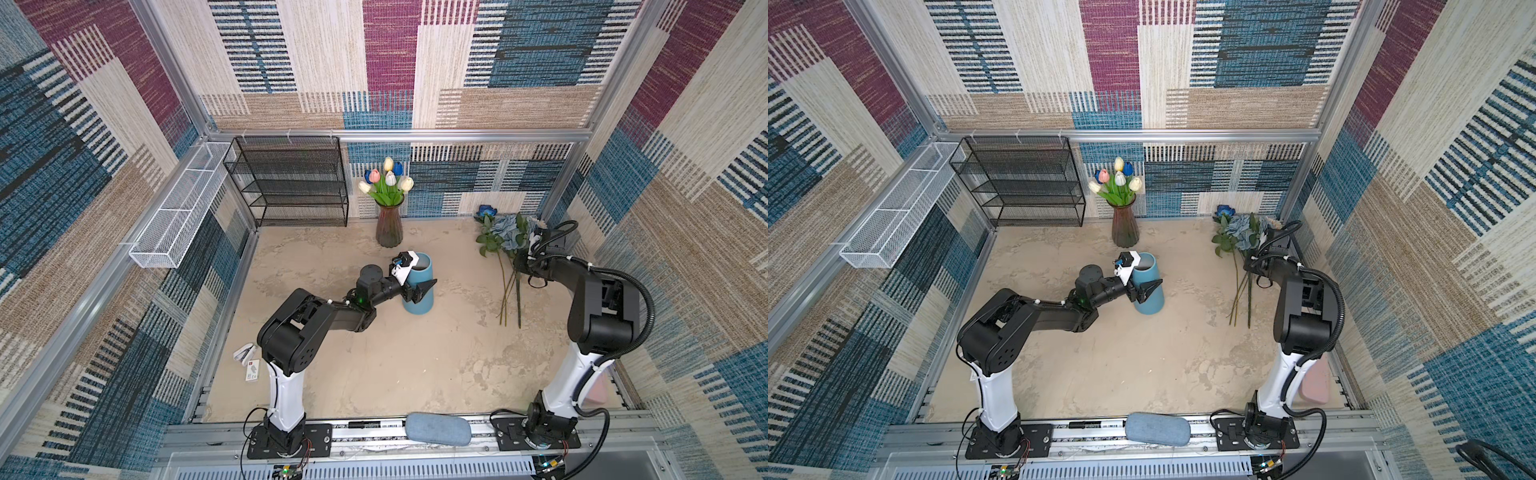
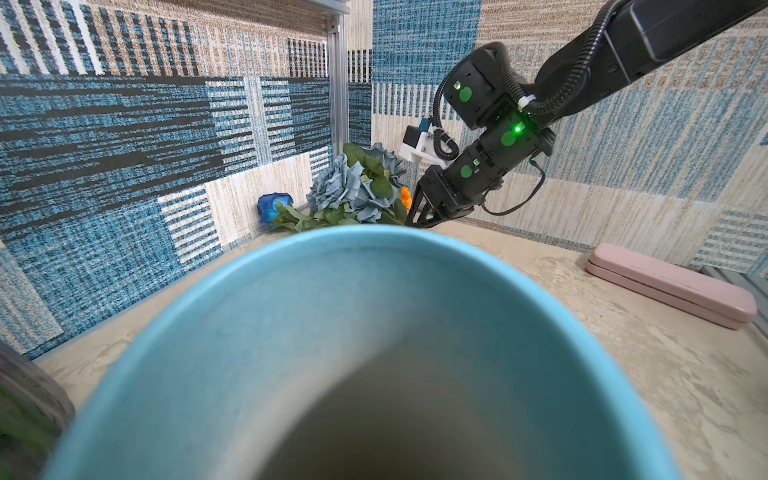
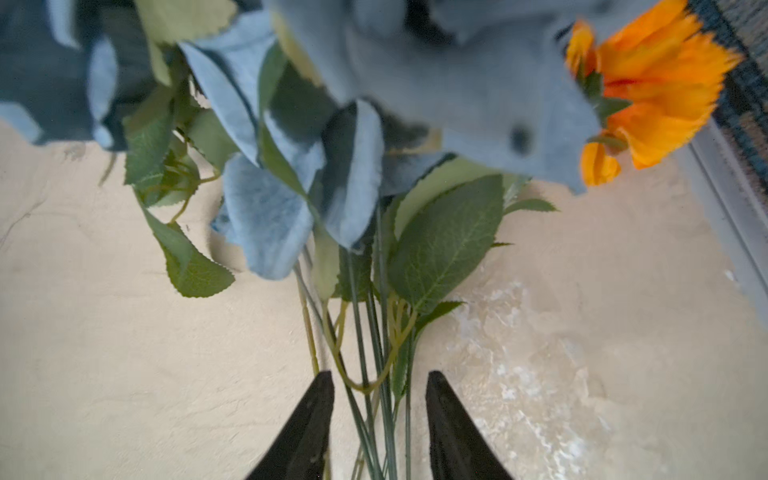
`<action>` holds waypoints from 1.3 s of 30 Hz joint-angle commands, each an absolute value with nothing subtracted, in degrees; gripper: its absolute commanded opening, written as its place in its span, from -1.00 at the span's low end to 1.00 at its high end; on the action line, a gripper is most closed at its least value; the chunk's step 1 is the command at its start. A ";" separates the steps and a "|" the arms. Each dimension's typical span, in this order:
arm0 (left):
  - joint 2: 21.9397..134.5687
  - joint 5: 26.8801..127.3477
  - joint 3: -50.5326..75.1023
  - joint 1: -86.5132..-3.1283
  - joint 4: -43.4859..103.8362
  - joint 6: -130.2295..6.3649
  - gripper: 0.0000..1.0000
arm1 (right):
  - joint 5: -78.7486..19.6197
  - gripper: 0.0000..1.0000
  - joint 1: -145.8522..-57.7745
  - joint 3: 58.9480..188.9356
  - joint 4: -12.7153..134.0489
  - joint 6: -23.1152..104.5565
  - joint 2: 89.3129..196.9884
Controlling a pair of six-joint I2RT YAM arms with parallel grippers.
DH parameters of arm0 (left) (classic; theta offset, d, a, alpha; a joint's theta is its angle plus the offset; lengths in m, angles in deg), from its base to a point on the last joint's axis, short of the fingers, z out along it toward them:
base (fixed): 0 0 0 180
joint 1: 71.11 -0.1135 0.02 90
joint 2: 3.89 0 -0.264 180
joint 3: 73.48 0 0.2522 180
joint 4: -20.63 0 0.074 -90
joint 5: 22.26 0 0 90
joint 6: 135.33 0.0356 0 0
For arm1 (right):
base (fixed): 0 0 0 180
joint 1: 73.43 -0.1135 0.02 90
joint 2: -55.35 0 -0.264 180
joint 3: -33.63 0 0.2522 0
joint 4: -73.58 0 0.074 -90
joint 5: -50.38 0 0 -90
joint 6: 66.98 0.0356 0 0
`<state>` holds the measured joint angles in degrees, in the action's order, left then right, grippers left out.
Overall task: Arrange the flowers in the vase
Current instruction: 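Slide the blue vase toward table center with left gripper while right reaches the bunch, then close the right gripper on the blue rose stems while left releases the vase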
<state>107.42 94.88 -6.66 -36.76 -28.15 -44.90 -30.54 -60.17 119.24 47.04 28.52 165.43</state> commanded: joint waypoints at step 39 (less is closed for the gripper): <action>98.90 96.10 -8.33 -36.22 -21.33 -33.56 0.98 | -27.02 -0.51 -60.16 116.67 54.30 27.94 165.65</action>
